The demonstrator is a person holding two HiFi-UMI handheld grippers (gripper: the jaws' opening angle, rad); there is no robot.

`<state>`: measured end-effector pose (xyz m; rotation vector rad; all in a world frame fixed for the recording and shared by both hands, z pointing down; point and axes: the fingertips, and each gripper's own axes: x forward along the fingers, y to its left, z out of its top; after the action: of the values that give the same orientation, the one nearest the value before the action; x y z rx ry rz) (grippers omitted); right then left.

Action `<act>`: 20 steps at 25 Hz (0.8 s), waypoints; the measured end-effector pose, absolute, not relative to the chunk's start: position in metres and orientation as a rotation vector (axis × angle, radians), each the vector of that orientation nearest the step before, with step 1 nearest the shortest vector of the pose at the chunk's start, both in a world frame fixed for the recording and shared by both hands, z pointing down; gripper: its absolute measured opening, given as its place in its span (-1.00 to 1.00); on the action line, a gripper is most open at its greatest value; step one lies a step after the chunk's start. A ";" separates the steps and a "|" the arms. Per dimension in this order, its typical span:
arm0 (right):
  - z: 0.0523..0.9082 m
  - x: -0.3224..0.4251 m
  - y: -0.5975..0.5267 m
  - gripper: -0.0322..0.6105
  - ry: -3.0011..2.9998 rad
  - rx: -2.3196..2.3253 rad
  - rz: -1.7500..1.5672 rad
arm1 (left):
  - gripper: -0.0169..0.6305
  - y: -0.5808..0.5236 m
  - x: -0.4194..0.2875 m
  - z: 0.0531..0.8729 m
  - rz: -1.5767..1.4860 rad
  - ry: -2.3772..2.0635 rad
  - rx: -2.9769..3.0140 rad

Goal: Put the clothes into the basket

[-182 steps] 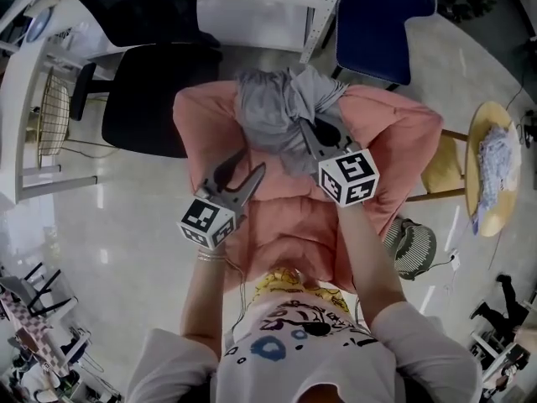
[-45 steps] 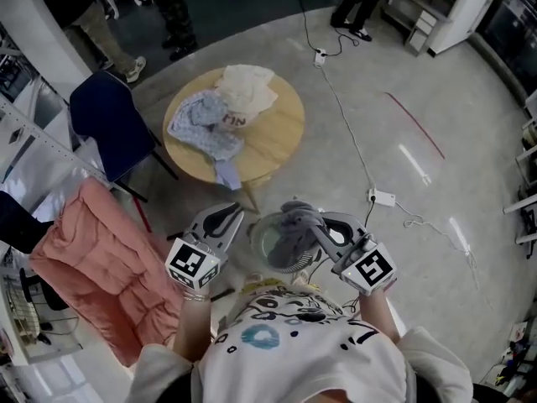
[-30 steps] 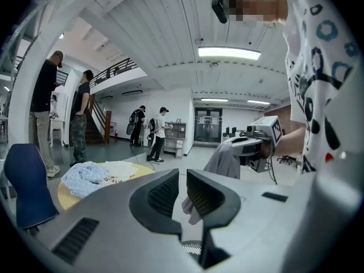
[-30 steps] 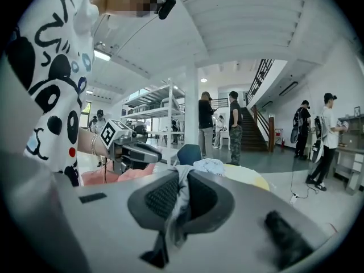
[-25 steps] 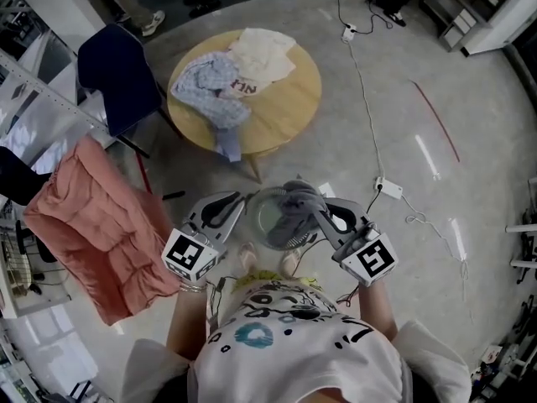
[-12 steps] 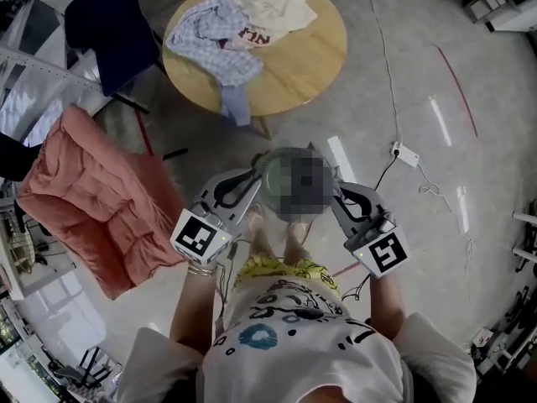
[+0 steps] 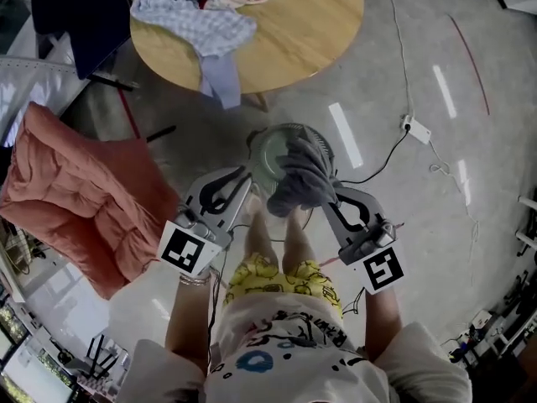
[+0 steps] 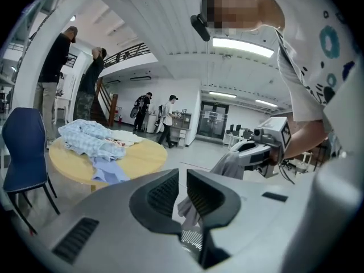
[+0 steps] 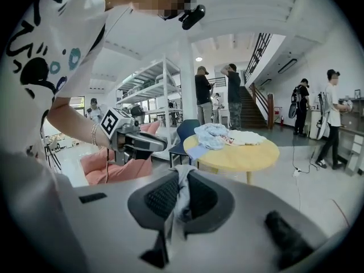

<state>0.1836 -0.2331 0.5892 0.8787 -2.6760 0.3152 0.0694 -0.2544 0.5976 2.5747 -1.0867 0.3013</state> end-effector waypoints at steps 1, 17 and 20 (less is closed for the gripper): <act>0.599 0.185 -0.230 -0.78 -2.653 0.876 0.327 | -0.79 -0.253 0.069 0.605 0.317 -1.082 2.568; 0.739 0.183 -0.213 -0.78 -2.522 0.812 0.322 | -0.79 -0.237 0.065 0.743 0.370 -1.050 2.509; 0.758 0.176 -0.215 -0.78 -2.530 0.864 0.336 | -0.79 -0.237 0.059 0.762 0.389 -1.073 2.504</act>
<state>0.1763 -0.2151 0.7575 0.8643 -2.5303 0.3363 0.0587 -0.2365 0.7622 2.5043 -1.0728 0.3894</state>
